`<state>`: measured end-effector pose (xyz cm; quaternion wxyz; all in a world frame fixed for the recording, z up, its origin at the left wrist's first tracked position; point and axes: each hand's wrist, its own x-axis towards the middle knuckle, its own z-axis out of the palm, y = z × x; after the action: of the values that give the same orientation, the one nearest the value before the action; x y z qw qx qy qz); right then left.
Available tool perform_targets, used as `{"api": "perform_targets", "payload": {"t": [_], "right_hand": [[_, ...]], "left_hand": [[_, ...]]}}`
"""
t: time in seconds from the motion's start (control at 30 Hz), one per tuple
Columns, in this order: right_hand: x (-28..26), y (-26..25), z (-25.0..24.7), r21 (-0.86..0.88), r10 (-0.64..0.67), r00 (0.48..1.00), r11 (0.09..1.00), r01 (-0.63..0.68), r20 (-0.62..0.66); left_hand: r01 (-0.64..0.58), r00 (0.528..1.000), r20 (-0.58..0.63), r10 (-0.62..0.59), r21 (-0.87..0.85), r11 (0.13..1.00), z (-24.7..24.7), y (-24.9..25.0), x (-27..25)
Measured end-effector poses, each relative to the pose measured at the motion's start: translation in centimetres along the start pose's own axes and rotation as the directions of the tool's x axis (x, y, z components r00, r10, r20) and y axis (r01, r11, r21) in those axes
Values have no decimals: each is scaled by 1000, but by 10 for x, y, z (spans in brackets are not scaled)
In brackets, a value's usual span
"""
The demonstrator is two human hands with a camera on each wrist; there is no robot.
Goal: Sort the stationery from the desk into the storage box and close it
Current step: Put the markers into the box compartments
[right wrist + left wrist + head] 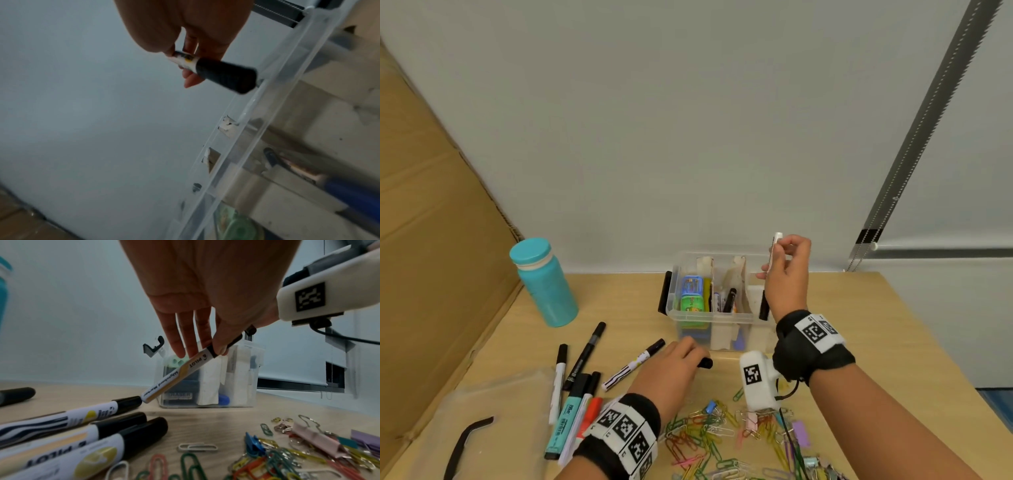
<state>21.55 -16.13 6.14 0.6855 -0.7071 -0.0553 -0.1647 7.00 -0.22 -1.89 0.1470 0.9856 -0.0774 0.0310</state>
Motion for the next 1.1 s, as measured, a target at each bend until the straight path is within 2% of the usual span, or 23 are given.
{"api": "perform_targets", "payload": {"t": [0.07,0.13,0.27,0.4,0.5,0.53,0.63,0.7,0.77,0.83,0.9,0.97,1.03,1.1], "right_hand": [[0,2,-5,-20,64,998,998,-64,28],[0,4,-6,-139,141,979,983,-120,149],[-1,5,5,-391,347,860,900,-193,374],[2,4,25,-538,408,785,835,-114,466],[4,2,29,-552,397,748,833,-49,532],[3,2,27,-538,363,766,843,-27,531],[-6,8,7,-492,159,879,866,95,449],[-18,19,-14,-559,1,923,795,233,386],[-29,36,-35,-687,-80,935,658,309,344],[-36,53,-49,-766,-32,946,579,281,323],[-41,63,-53,-773,42,945,588,239,324],[-44,68,-52,-762,42,944,602,238,328],[-45,69,-50,-759,26,948,607,236,316],[-46,68,-49,-766,25,952,601,229,305]], "left_hand": [[-11,1000,-15,11,-3,1000,0,1,0],[-15,1000,-15,15,-5,1000,0,2,1],[-18,1000,-13,18,9,1000,-2,6,1],[-8,1000,-2,8,17,1000,-3,5,-2],[6,1000,15,-6,8,1000,-3,1,-5],[10,1000,23,-10,3,1000,-3,-1,-7],[-6,999,47,7,-31,999,-12,1,-12],[-57,998,30,59,-68,996,-28,13,-16],[-134,991,-19,133,-113,985,-54,32,-18],[-218,975,-84,207,-148,965,-81,52,-16],[-316,935,-204,291,-102,943,-100,64,-6],[-365,894,-281,349,-6,931,-108,65,13],[-347,905,-230,358,89,934,-109,60,38],[-333,929,-105,355,183,925,-99,48,66]]}}
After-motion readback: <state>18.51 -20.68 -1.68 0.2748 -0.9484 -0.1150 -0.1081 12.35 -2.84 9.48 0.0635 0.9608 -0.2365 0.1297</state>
